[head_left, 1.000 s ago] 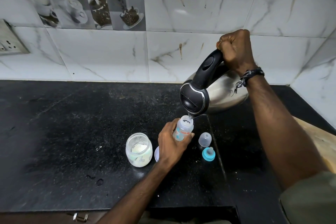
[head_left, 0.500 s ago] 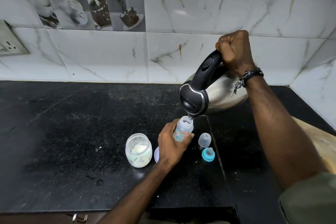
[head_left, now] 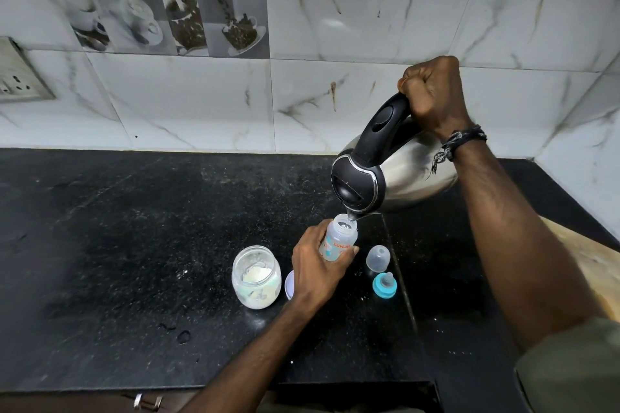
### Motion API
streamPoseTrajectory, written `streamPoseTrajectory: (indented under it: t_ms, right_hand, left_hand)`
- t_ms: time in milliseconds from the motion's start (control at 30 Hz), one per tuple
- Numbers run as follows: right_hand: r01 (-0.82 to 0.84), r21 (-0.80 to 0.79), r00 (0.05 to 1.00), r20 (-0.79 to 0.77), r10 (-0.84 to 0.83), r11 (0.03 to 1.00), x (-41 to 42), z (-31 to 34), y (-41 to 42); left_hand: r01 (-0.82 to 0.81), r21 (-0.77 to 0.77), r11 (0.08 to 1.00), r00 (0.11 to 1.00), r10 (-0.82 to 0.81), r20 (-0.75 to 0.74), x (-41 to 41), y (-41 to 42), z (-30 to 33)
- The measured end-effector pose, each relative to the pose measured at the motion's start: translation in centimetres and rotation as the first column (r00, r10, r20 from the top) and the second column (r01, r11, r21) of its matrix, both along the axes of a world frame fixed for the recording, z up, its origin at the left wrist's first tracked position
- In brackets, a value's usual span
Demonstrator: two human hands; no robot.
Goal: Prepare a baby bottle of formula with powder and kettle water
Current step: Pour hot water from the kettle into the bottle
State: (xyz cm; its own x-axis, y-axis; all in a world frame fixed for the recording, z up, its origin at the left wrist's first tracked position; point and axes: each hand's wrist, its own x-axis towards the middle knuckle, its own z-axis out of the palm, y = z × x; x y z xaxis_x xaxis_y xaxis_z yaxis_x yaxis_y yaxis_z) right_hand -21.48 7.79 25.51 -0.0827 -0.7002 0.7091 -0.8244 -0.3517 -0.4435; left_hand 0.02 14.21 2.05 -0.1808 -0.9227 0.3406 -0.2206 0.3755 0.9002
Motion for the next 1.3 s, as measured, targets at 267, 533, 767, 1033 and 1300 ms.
streamPoseTrajectory:
  t_ms: [267, 533, 767, 1033, 1300]
  right_hand:
    - [0.007, 0.003, 1.0, 0.007, -0.007, 1.0, -0.01, 0.13, 0.04]
    - [0.006, 0.002, 1.0, 0.016, -0.006, 1.0, 0.08, 0.05, 0.19]
    - [0.003, -0.003, 1.0, 0.016, -0.003, 1.0, 0.2, 0.09, 0.36]
    - [0.01, -0.003, 1.0, 0.009, -0.01, 1.0, 0.23, 0.1, 0.41]
    - [-0.003, -0.013, 1.0, -0.012, 0.003, 1.0, 0.48, 0.19, 0.69]
  left_hand:
    - [0.002, 0.017, 1.0, 1.0, -0.001, -0.028, -0.05, -0.1, -0.02]
    - [0.007, 0.025, 1.0, 1.0, -0.007, -0.017, 0.07, -0.03, 0.01]
    - [0.008, 0.017, 1.0, 1.0, -0.008, -0.008, 0.05, 0.13, 0.2]
    - [0.001, 0.013, 1.0, 1.0, -0.001, -0.007, 0.15, 0.14, 0.21]
    - [-0.006, 0.016, 1.0, 1.0, 0.006, -0.01, 0.16, 0.15, 0.2]
